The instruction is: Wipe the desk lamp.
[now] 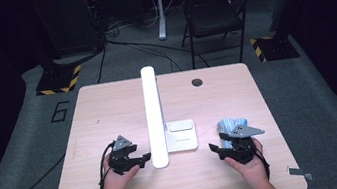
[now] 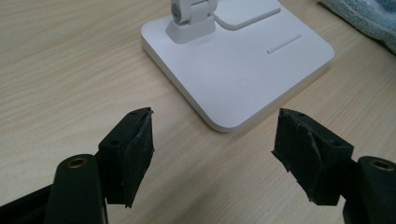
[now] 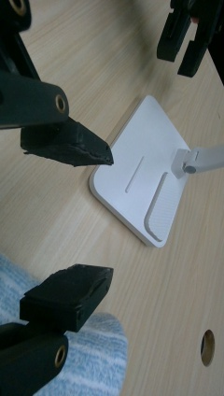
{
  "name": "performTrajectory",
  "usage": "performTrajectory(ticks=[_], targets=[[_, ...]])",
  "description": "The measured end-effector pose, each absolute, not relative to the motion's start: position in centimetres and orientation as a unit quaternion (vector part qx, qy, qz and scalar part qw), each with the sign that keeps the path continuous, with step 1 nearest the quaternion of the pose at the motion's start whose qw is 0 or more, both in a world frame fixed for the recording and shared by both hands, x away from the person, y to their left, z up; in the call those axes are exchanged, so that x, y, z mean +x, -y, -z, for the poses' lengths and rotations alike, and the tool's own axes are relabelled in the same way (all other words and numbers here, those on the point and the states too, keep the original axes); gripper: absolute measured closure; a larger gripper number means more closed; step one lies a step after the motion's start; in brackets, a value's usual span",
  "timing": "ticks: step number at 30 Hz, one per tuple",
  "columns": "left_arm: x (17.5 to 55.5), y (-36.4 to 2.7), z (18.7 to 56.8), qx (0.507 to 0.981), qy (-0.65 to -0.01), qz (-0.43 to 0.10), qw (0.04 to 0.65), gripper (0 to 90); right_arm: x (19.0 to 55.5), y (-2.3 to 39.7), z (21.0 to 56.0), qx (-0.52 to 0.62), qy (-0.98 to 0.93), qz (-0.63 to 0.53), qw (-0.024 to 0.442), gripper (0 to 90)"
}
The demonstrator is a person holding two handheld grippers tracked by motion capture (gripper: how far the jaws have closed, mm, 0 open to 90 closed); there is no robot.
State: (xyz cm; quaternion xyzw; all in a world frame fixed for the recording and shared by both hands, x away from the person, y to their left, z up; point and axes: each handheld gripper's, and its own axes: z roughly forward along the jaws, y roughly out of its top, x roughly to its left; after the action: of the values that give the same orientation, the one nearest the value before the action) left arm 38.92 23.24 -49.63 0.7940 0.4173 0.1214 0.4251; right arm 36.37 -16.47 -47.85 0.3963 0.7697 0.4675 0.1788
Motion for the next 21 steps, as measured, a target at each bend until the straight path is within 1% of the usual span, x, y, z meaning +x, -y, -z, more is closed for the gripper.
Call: performTrajectory(ticks=[3, 4, 5, 12, 21], targets=[[38.8, -23.7, 49.7, 0.797, -0.415, -0.125, 0.42, 28.3, 36.5, 16.7, 48.0, 0.403, -0.769, -0.465, 0.177, 38.5], [38.8, -23.8, 49.7, 0.795, -0.417, -0.125, 0.422, 28.4, 36.7, 17.0, 48.4, 0.409, -0.766, -0.467, 0.169, 38.6], [38.8, -23.9, 49.8, 0.789, -0.426, -0.123, 0.426, 28.4, 36.7, 17.0, 48.4, 0.409, -0.766, -0.467, 0.169, 38.6], [39.7, -24.9, 50.5, 0.785, -0.437, -0.128, 0.421, 28.6, 37.0, 17.2, 49.3, 0.422, -0.765, -0.458, 0.164, 38.7], [40.6, -26.2, 51.1, 0.766, -0.463, -0.137, 0.425, 28.6, 37.2, 17.6, 49.7, 0.432, -0.76, -0.461, 0.155, 38.7]])
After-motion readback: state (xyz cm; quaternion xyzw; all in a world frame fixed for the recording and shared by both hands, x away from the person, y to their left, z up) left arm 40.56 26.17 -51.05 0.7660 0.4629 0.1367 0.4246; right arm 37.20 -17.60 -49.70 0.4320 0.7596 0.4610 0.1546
